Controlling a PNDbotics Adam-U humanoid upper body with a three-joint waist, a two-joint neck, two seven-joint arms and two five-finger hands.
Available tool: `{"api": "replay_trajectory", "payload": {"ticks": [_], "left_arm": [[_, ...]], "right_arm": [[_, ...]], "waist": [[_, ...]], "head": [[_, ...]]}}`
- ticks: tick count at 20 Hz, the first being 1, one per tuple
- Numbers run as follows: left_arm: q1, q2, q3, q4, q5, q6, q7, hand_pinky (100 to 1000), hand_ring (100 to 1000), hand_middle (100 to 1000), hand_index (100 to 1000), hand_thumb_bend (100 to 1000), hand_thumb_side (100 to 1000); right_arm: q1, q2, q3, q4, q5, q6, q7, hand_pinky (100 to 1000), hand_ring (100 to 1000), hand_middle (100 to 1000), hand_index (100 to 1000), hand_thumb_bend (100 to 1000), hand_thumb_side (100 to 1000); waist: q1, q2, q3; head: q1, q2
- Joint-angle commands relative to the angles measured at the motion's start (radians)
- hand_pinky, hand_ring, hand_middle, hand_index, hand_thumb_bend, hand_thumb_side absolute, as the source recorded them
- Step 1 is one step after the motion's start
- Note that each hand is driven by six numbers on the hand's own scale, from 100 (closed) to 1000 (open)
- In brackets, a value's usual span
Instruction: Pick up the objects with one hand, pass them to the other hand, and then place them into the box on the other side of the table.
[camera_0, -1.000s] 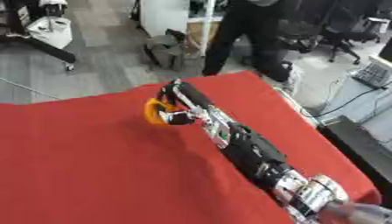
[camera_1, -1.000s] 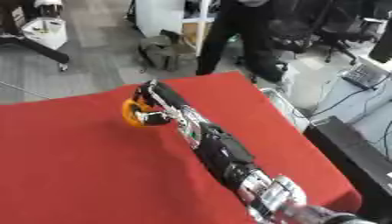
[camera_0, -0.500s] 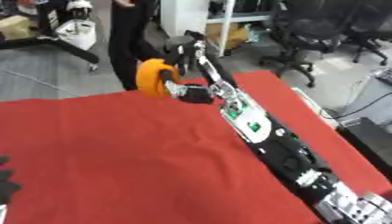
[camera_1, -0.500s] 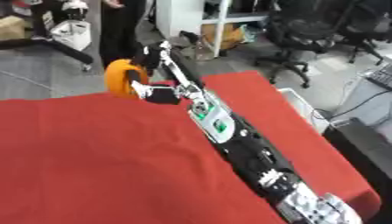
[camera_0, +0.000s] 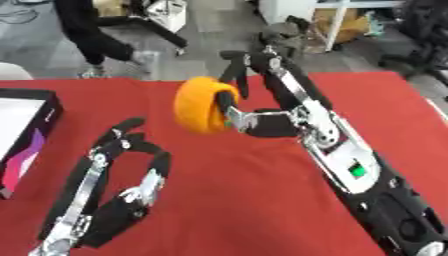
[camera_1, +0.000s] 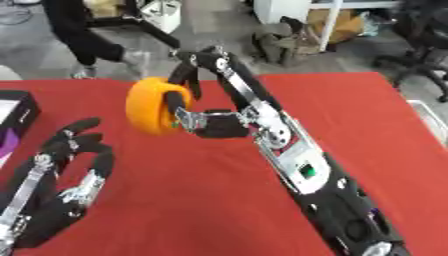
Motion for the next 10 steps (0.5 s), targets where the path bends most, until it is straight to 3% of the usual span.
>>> {"api": "replay_trajectory", "payload": {"ticks": [1, 6, 10], "left_arm": [[-0.025, -0.005, -0.010, -0.018, -0.024, -0.011, -0.024, 979, 924, 963, 702, 429, 586], [-0.047, -0.019, -0.026, -0.018, -0.040, -0.009, -0.016, 990, 947, 1000, 733, 476, 563], [-0.051, -0.027, -0.032, -0.018, -0.049, 0.016, 0.043, 1000, 969, 1000, 746, 483, 560]], "right_arm": [[-0.009, 0.016, 0.008, -0.030, -0.025, 0.008, 0.032, 890, 520, 238, 396, 100, 100], [-0.002, 0.043, 0.027, -0.032, -0.050, 0.020, 0.068, 898, 518, 235, 395, 100, 100], [0.004, 0.057, 0.039, -0.035, -0.054, 0.021, 0.088, 901, 518, 234, 395, 100, 100]], "waist": [[0.000, -0.010, 0.000], [-0.005, -0.009, -0.001], [-0.007, -0.007, -0.004]], "head": [[0.013, 0.008], [0.012, 0.017], [0.013, 0.020]]}}
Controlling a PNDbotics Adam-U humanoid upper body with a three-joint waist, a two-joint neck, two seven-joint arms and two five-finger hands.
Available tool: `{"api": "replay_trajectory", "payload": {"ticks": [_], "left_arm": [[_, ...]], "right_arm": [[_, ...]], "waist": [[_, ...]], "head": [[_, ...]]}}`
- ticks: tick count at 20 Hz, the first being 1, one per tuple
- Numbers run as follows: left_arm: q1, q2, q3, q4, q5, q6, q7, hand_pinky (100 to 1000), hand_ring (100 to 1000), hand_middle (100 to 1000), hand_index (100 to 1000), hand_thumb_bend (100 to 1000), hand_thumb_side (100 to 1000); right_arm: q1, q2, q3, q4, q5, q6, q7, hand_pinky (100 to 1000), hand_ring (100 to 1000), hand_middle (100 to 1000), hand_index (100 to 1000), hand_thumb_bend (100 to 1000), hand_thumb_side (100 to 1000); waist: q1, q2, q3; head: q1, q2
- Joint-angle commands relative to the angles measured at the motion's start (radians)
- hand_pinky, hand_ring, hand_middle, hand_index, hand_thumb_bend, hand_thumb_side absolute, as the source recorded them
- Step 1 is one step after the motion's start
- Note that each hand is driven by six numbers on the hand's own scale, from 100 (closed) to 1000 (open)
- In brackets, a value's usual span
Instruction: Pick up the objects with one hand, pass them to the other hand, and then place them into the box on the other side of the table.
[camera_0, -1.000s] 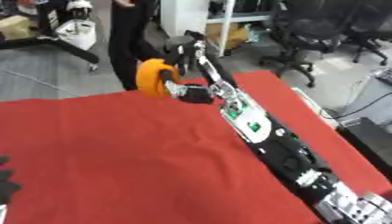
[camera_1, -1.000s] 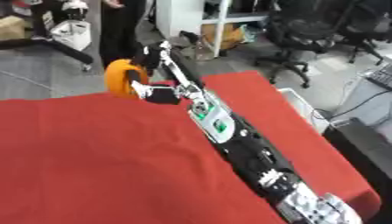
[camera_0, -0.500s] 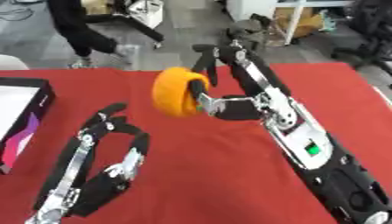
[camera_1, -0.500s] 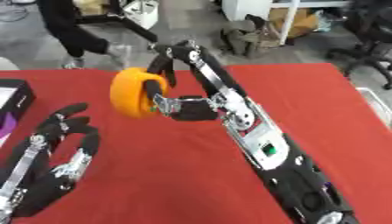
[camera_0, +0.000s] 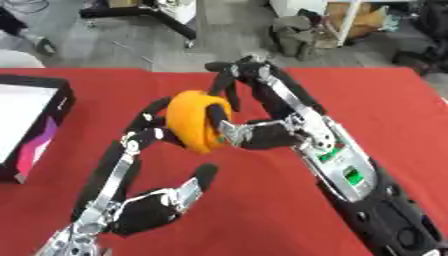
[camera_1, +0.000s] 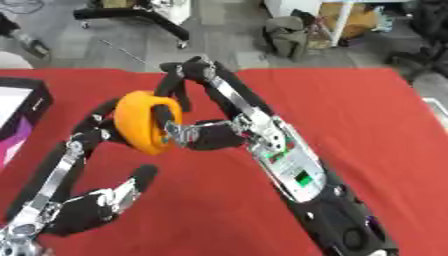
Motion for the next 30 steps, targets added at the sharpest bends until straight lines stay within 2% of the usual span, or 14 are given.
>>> {"api": "replay_trajectory", "payload": {"ticks": [1, 7, 8, 12, 21, 30], "left_arm": [[-0.013, -0.010, -0.003, -0.018, -0.007, 0.025, 0.054, 1000, 974, 1000, 748, 493, 557], [-0.001, -0.018, -0.016, -0.018, 0.025, 0.099, 0.187, 1000, 966, 1000, 741, 507, 564], [0.001, -0.018, -0.019, -0.018, 0.032, 0.104, 0.199, 1000, 967, 1000, 743, 488, 578], [0.020, -0.015, -0.022, -0.018, 0.042, 0.096, 0.198, 1000, 956, 1000, 745, 446, 609], [0.074, -0.005, -0.005, -0.016, 0.021, 0.083, 0.189, 1000, 949, 996, 742, 436, 629], [0.081, -0.032, -0.006, 0.042, 0.018, 0.094, 0.245, 1000, 954, 1000, 739, 428, 643]], "right_arm": [[-0.008, 0.006, 0.006, -0.026, -0.008, -0.001, 0.016, 902, 518, 234, 395, 100, 101], [-0.003, 0.011, 0.005, -0.033, -0.014, 0.006, 0.019, 902, 517, 234, 395, 100, 116], [-0.004, 0.010, 0.004, -0.034, -0.015, 0.007, 0.018, 902, 517, 234, 395, 100, 101], [-0.004, 0.008, -0.002, -0.033, -0.013, 0.012, 0.010, 903, 516, 234, 395, 100, 102], [-0.001, 0.009, -0.022, -0.025, -0.007, 0.026, -0.019, 907, 514, 234, 395, 100, 105], [0.001, 0.014, -0.030, -0.029, -0.008, 0.036, -0.031, 909, 514, 235, 395, 100, 108]], "waist": [[0.001, -0.010, -0.003], [0.003, -0.008, -0.008], [0.004, -0.008, -0.009], [0.006, -0.007, -0.011], [0.006, -0.006, -0.009], [0.004, -0.005, -0.013]], "head": [[0.004, 0.003], [0.004, -0.003], [0.005, -0.005], [0.007, -0.011], [0.006, -0.009], [0.013, -0.018]]}}
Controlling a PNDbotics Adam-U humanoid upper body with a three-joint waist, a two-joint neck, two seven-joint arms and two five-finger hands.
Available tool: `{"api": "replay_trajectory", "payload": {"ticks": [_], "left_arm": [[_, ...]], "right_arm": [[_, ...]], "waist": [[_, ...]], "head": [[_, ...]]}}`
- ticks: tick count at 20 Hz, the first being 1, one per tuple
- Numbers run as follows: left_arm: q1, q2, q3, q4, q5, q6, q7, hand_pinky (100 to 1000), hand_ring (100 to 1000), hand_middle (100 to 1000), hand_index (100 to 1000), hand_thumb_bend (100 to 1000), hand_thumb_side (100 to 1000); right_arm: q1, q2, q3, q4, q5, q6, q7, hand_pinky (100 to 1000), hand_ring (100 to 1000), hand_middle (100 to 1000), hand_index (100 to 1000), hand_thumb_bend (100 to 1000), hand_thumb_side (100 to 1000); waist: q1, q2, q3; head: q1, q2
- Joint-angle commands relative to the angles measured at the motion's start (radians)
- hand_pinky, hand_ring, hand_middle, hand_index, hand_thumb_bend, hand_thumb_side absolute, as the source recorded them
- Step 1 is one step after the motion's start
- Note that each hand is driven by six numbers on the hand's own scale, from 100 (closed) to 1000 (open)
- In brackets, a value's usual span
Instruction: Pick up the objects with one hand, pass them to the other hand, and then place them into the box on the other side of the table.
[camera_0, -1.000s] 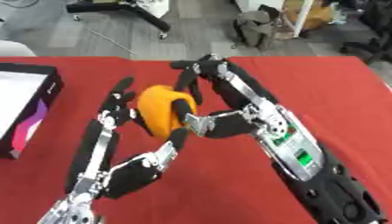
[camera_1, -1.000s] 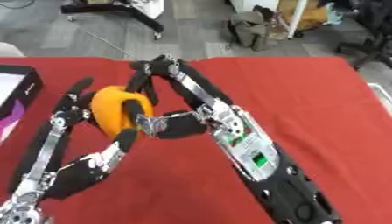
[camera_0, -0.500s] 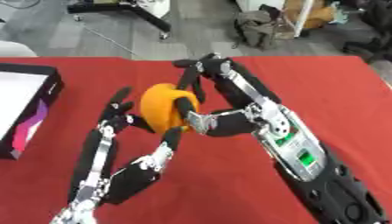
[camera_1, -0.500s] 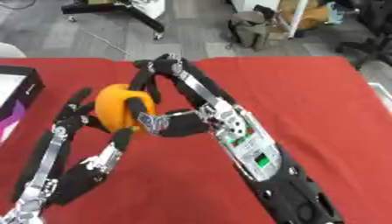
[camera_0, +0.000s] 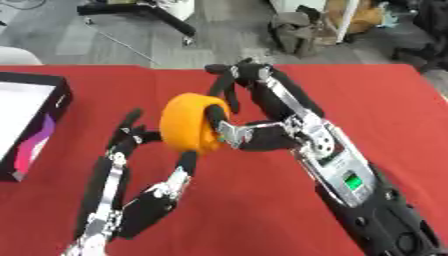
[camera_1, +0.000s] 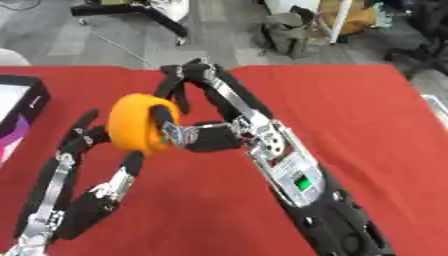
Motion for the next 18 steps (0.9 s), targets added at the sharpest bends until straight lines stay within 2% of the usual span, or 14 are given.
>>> {"api": "replay_trajectory", "payload": {"ticks": [1, 8, 18], "left_arm": [[-0.005, -0.009, 0.005, 0.011, -0.003, -0.003, 0.024, 1000, 954, 1000, 739, 428, 644], [-0.019, -0.022, 0.000, 0.036, 0.015, -0.015, 0.064, 1000, 955, 1000, 775, 428, 637], [-0.043, -0.022, -0.002, -0.001, 0.022, -0.051, 0.043, 1000, 970, 1000, 781, 447, 606]], "right_arm": [[-0.014, 0.000, -0.014, -0.020, -0.001, 0.002, -0.008, 910, 513, 235, 395, 100, 108], [-0.012, 0.003, -0.009, -0.020, -0.005, 0.006, -0.001, 912, 513, 234, 395, 100, 110], [-0.003, 0.000, 0.005, -0.011, -0.010, 0.003, 0.023, 919, 511, 231, 394, 100, 115]], "waist": [[0.002, -0.009, -0.003], [0.002, -0.010, -0.005], [0.001, -0.010, -0.005]], "head": [[0.005, -0.016], [0.004, -0.022], [-0.006, -0.022]]}}
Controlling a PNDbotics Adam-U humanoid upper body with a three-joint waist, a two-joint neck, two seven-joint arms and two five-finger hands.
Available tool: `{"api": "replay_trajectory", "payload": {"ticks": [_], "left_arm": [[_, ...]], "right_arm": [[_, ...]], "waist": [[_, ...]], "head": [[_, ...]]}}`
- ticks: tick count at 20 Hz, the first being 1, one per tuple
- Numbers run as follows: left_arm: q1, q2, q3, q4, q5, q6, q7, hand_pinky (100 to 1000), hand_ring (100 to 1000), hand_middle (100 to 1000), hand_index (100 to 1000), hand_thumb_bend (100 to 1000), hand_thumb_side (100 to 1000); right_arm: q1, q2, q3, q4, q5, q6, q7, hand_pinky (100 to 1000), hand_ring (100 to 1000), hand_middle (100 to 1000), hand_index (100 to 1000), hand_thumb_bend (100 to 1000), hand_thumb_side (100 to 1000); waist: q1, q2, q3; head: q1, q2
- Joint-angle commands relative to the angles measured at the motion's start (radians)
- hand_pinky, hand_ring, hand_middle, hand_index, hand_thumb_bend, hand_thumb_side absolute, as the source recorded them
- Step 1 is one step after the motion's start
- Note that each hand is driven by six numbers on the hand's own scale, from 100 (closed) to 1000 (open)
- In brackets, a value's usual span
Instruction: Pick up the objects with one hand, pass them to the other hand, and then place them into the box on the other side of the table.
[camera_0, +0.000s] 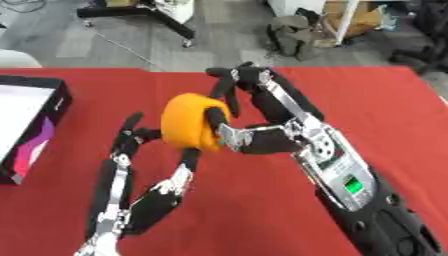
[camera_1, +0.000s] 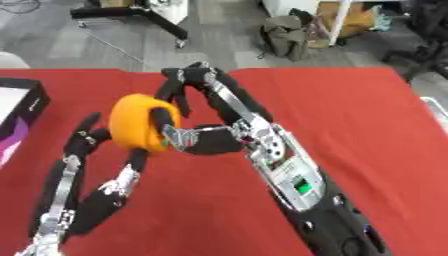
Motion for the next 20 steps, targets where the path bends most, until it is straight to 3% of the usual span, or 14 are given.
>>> {"api": "replay_trajectory", "payload": {"ticks": [1, 12, 13, 17, 20], "left_arm": [[-0.019, 0.004, 0.005, -0.041, 0.008, -0.018, -0.009, 1000, 970, 1000, 780, 447, 594], [-0.065, 0.010, 0.001, -0.088, 0.041, -0.029, -0.047, 1000, 924, 970, 715, 384, 503], [-0.069, 0.009, -0.002, -0.088, 0.045, -0.033, -0.052, 1000, 912, 956, 700, 364, 488], [-0.077, 0.006, -0.011, -0.089, 0.064, -0.040, -0.069, 1000, 831, 839, 558, 100, 360], [-0.079, 0.004, -0.015, -0.089, 0.089, -0.041, -0.071, 990, 773, 762, 469, 100, 347]], "right_arm": [[-0.009, -0.005, 0.004, -0.010, -0.010, -0.001, 0.012, 920, 511, 231, 394, 100, 116], [-0.003, -0.007, 0.039, -0.018, -0.031, 0.001, 0.064, 923, 507, 226, 392, 100, 118], [-0.003, -0.007, 0.042, -0.018, -0.032, 0.002, 0.068, 923, 507, 226, 392, 100, 119], [-0.002, -0.007, 0.047, -0.023, -0.035, 0.002, 0.081, 923, 506, 227, 393, 100, 120], [0.001, -0.007, 0.046, -0.027, -0.043, 0.006, 0.084, 931, 506, 252, 418, 100, 135]], "waist": [[0.000, -0.011, 0.001], [-0.005, -0.014, 0.000], [-0.005, -0.014, 0.000], [-0.006, -0.014, -0.001], [-0.007, -0.013, -0.002]], "head": [[-0.007, -0.014], [-0.014, -0.021], [-0.015, -0.020], [-0.017, -0.020], [-0.017, -0.018]]}}
